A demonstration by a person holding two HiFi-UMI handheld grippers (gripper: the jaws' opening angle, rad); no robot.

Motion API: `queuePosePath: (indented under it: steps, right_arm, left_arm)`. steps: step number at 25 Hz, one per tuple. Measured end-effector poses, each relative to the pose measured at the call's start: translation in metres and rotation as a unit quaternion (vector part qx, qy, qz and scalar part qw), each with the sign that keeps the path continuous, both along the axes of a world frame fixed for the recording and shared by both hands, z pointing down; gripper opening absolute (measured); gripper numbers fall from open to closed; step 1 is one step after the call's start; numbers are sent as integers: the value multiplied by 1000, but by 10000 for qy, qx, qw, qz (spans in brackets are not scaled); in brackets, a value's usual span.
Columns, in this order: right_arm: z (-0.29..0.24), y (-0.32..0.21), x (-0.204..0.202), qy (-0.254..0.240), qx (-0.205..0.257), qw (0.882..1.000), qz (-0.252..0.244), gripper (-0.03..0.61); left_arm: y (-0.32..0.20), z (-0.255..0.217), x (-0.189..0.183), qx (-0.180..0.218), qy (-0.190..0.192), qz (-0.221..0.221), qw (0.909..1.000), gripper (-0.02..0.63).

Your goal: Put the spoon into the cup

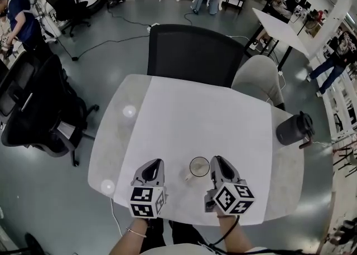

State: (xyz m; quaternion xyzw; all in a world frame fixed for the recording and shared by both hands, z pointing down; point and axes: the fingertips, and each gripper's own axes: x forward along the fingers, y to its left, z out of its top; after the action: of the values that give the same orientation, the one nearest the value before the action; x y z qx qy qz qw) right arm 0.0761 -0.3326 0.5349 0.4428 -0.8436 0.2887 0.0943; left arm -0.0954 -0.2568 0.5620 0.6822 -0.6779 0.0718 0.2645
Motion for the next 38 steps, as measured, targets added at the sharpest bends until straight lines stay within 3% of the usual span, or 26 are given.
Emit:
queuePosePath:
  steps: [21, 38]
  right_arm:
    - [47, 10, -1, 136, -374, 9992, -56, 67]
    - [57, 9, 0, 290, -404, 9987, 51, 69]
  left_arm:
    - [7, 39, 8, -344, 191, 26, 9992, 21]
    - [21, 34, 2, -352, 14, 17, 9994, 21]
